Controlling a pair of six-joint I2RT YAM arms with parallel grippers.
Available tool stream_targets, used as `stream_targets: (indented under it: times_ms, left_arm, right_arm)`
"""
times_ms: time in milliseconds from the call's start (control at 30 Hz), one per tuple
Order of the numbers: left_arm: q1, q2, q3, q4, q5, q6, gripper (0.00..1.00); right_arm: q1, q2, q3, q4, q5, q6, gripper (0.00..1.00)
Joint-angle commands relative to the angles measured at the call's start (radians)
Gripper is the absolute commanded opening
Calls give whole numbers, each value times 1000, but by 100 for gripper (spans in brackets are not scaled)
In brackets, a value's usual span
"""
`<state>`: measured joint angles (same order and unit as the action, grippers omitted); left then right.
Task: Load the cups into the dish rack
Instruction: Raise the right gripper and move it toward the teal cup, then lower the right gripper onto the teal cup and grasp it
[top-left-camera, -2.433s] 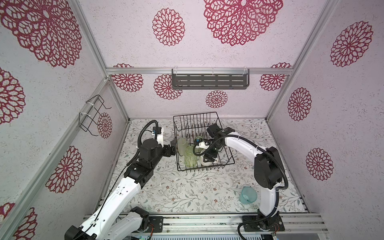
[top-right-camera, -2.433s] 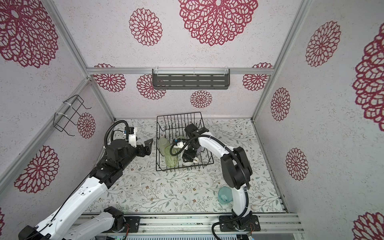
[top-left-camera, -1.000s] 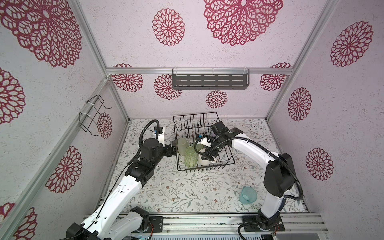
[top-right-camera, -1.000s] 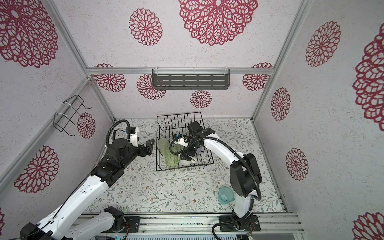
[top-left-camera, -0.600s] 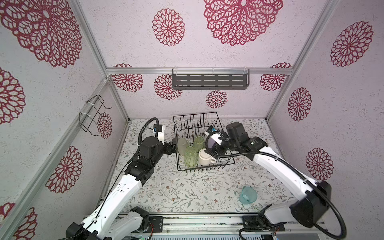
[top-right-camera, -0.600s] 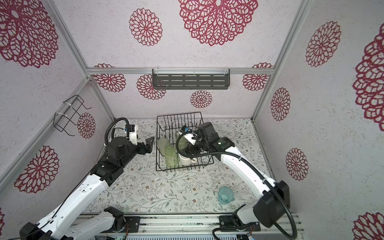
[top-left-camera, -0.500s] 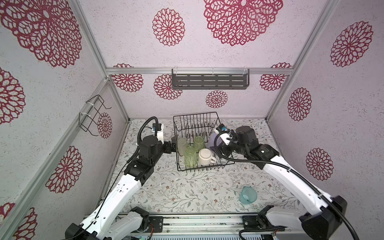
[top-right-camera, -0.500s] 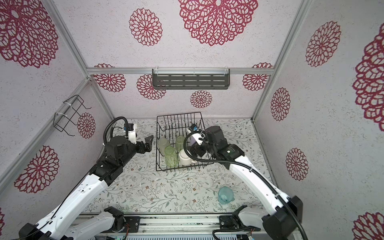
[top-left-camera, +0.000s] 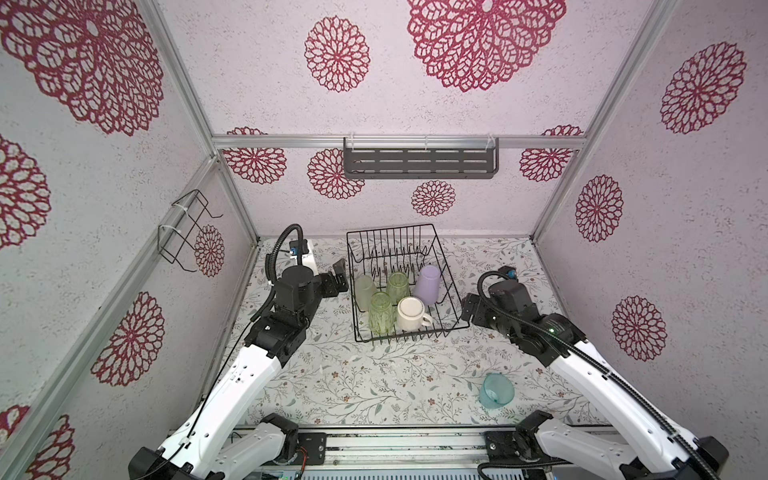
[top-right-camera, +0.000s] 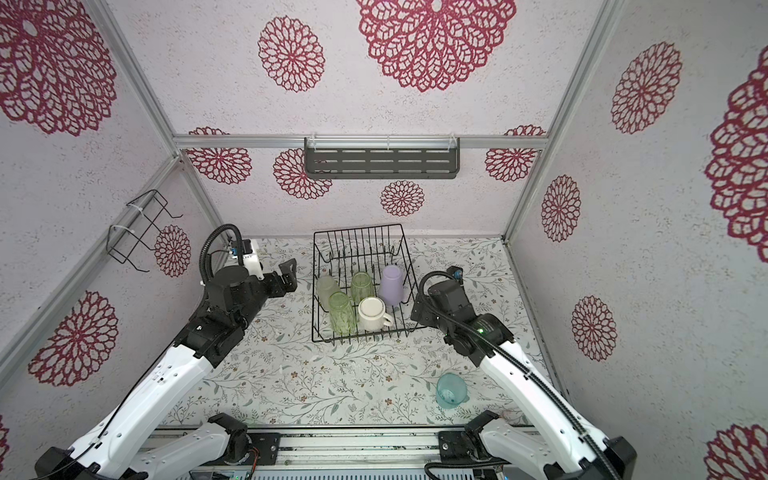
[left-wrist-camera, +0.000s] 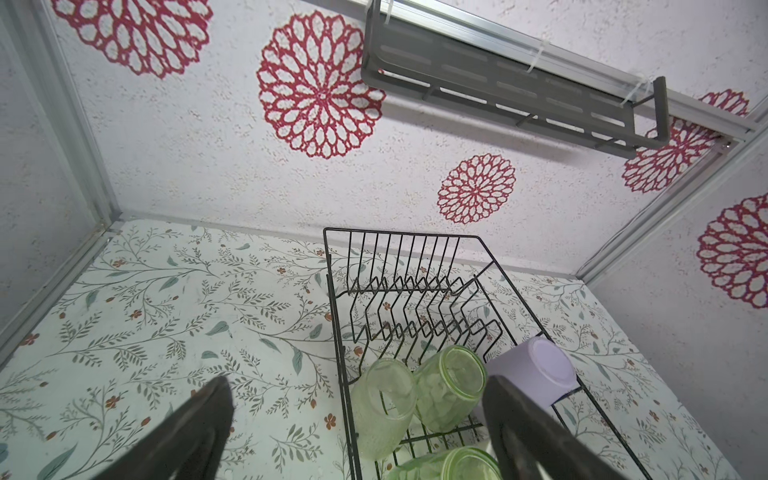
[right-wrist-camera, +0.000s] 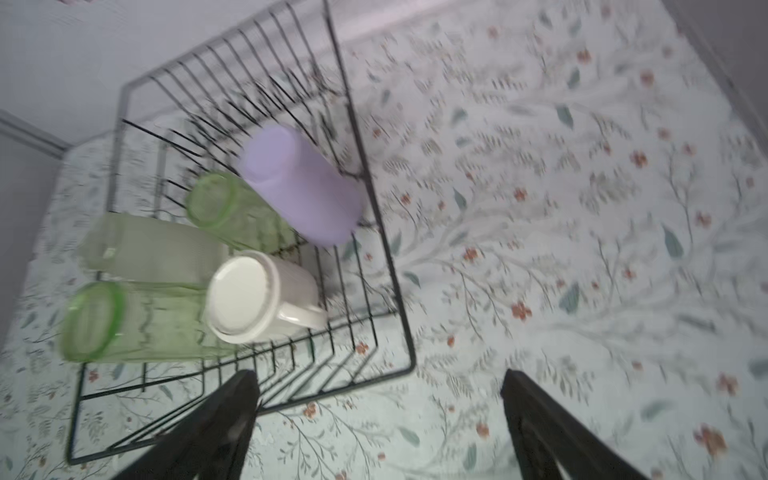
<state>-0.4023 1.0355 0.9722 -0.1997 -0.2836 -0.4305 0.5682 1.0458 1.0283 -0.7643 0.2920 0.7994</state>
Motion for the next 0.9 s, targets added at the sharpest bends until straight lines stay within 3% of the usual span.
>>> stream_targets:
  times_ms: [0,133,333,500,867]
  left_arm:
    - [13,-8,21,6,-3,-66,97]
    - [14,3,-10,99,63,-88,97]
    - [13,37,13,73,74,-83,97]
    - [15,49,3,87,69,-100,97]
    - [16,74,28,71,91,-96,97]
  right_arm:
    - [-8,4,-17,-272,-44,433,95]
    - [-8,-26,-97,-336,-162,613,93]
    - [0,-126,-160,-387,-216,722,83]
    - [1,-136,-239,-348,-289,739,78]
    - [1,-47,-326,-230,-258,675,55]
